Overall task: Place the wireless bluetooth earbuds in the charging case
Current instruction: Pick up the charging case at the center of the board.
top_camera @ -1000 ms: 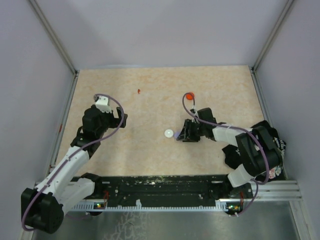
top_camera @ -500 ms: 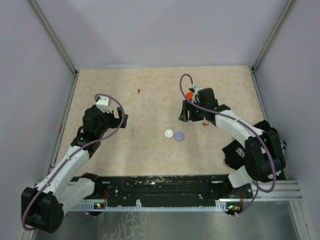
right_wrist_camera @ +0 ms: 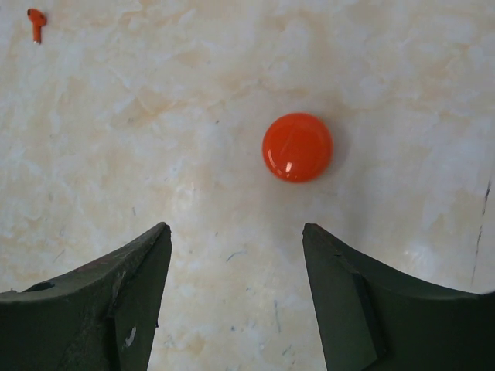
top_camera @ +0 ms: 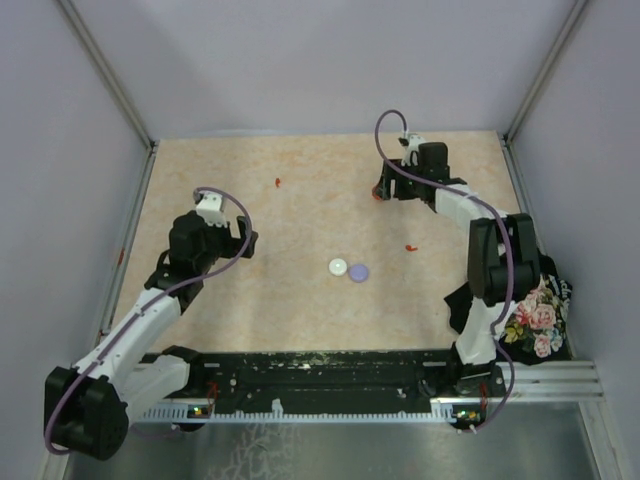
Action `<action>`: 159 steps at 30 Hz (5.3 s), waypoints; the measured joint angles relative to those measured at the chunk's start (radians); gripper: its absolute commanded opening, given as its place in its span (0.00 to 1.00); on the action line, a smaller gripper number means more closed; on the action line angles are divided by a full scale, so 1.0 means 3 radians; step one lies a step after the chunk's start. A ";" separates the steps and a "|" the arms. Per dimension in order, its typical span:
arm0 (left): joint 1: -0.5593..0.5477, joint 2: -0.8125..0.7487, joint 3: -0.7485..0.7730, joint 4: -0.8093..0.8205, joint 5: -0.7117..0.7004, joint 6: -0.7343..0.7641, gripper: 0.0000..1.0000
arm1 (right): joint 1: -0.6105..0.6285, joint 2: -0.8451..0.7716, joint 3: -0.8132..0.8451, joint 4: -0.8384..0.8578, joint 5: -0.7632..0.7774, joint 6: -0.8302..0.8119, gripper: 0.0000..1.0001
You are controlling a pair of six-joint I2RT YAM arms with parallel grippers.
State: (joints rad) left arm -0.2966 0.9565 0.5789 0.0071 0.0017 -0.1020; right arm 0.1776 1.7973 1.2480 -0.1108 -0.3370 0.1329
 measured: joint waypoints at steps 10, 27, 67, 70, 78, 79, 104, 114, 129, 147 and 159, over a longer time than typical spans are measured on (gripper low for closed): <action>0.0000 0.0106 0.0000 0.0000 -0.0006 0.0048 1.00 | -0.0239 0.1033 0.0913 0.0323 -0.0291 -0.0135 0.68; 0.0000 0.0248 0.0000 -0.0001 -0.0004 0.0071 1.00 | -0.0249 0.1603 0.1329 0.0219 -0.0985 -0.0116 0.66; 0.0000 0.0238 0.0000 -0.0001 0.0074 0.0028 1.00 | 0.0345 0.0983 0.0622 -0.0126 0.0538 -0.0849 0.41; 0.0000 0.0235 0.0036 -0.0064 0.0145 -0.0023 1.00 | 0.0352 0.0882 0.0509 -0.0150 0.0576 -0.0857 0.39; 0.0000 0.0216 0.0379 -0.0266 0.0389 -0.0221 1.00 | 0.0518 0.0383 0.0085 -0.0168 0.0595 -0.0842 0.35; 0.0000 0.0206 0.0421 -0.0285 0.0439 -0.0264 1.00 | 0.0561 0.0287 0.0025 -0.0155 0.0594 -0.0838 0.35; 0.0000 0.0342 0.0872 -0.0285 0.1884 -0.1124 0.99 | 0.1935 -0.1347 -0.1016 0.0905 0.0713 -0.0685 0.30; -0.0010 0.0425 0.0871 0.0009 0.2218 -0.1504 0.87 | 0.2263 -0.1481 -0.1172 0.1410 0.0717 -0.0796 0.30; -0.0090 0.0557 0.0823 0.0327 0.2396 -0.1802 0.58 | 0.2397 -0.1520 -0.1198 0.1661 0.0716 -0.0823 0.30; -0.0141 0.0577 0.0818 0.0423 0.2455 -0.1815 0.03 | 0.2397 -0.1581 -0.1237 0.1694 0.0708 -0.0821 0.48; -0.0167 0.0493 0.1331 -0.0219 0.2481 -0.0809 0.04 | 0.2010 -0.1944 -0.1191 0.1289 -0.0089 -0.0566 0.64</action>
State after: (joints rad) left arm -0.3466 1.1046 0.9783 -0.0586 0.7460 -0.3447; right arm 0.7807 1.2140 0.8906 0.2760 -0.3637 -0.0368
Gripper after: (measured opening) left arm 0.188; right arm 0.630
